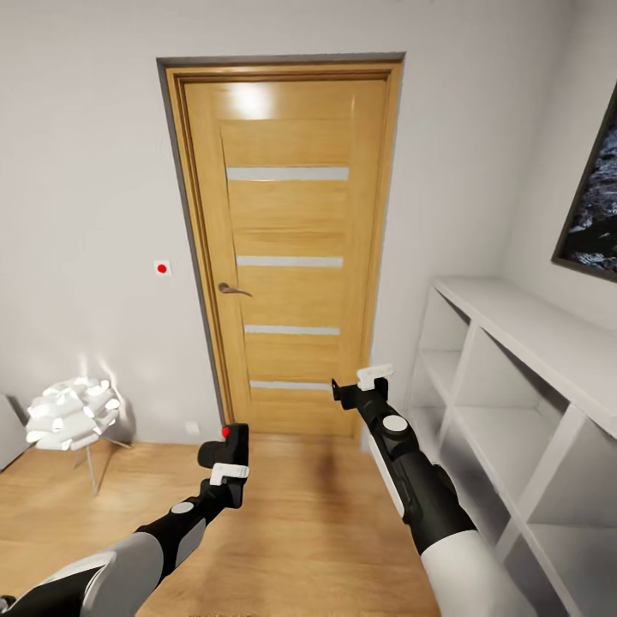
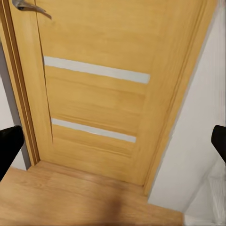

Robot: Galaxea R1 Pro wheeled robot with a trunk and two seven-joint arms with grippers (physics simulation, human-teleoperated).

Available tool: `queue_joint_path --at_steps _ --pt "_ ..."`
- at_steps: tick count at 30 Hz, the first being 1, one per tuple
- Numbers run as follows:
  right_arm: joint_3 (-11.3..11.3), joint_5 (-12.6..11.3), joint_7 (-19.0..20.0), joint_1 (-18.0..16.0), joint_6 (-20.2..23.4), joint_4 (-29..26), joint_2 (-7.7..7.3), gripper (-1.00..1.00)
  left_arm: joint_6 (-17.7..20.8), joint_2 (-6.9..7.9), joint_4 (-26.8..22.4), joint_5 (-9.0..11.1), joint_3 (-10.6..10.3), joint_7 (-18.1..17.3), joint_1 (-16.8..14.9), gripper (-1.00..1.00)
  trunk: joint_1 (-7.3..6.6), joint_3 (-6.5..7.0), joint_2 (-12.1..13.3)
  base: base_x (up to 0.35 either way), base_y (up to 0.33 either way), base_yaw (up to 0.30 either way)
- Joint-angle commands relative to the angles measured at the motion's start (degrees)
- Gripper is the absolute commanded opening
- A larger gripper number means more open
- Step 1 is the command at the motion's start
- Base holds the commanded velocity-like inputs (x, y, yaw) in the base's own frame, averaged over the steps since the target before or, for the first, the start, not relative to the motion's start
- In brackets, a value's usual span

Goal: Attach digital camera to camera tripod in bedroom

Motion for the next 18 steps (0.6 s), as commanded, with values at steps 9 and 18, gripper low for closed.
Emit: queue_joint_path --at_steps 9,18 --pt "0.07 0.58 -0.16 -0.05 0.38 -0.05 0.04 1.00 -0.15 -0.05 -0.04 -0.57 0.46 -0.17 -0.01 -1.00 0.01 -0.07 -0.09 -0.194 0.262 -0.249" --pt "0.07 0.57 -0.16 -0.04 0.38 -0.05 0.04 1.00 -0.17 -0.61 -0.05 -0.75 0.42 -0.19 -0.01 -1.00 0.01 -0.05 -0.09 -0.023 0.179 -0.192"
